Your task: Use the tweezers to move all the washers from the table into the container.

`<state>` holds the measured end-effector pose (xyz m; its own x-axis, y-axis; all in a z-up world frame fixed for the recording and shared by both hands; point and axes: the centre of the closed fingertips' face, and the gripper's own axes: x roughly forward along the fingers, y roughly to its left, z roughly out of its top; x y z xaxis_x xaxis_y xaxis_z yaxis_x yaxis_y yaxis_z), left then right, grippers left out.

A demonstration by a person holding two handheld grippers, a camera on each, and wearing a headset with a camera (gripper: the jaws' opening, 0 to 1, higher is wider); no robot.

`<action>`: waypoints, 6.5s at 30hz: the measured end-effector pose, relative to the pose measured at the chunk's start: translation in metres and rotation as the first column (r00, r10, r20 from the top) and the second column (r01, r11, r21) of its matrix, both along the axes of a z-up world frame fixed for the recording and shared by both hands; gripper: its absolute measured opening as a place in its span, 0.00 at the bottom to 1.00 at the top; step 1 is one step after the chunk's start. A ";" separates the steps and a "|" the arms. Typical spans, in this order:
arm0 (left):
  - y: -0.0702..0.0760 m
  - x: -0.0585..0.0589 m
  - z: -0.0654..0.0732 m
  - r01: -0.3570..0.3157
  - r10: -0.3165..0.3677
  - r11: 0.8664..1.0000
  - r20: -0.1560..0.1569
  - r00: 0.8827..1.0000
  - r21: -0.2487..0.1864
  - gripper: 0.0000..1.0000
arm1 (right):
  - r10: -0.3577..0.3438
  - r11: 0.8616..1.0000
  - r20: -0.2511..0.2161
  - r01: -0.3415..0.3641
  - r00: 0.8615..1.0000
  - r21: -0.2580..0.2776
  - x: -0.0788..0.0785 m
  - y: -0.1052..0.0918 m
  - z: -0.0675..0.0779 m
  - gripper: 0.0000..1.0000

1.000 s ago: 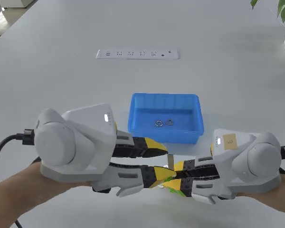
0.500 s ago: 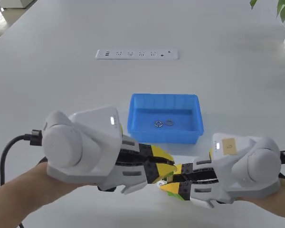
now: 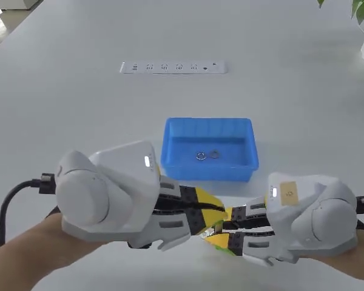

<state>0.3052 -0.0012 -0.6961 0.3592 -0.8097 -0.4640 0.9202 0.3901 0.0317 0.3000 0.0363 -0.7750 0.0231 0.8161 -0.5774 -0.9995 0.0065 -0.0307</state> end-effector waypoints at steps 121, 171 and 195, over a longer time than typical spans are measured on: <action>0.010 -0.001 -0.005 0.034 -0.033 0.995 -0.003 0.999 0.097 0.17 | 0.243 0.970 -0.102 -0.242 0.965 0.023 -0.003 -0.008 0.006 0.08; 0.103 0.002 0.003 -0.274 0.274 0.962 -0.009 0.962 0.016 0.28 | 0.150 0.978 0.034 -0.153 0.988 0.140 0.093 0.013 0.118 0.09; 0.098 0.010 -0.019 -0.302 0.302 0.953 -0.083 0.950 0.023 0.30 | 0.084 0.996 0.010 -0.084 0.996 0.014 0.163 0.035 0.022 0.09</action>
<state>0.3153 0.0966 -0.7155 0.5454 -0.6648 -0.5104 0.7589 0.6503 -0.0361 0.4625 0.0711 -0.7528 -0.0405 0.8234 -0.5660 -0.9962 -0.0772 -0.0409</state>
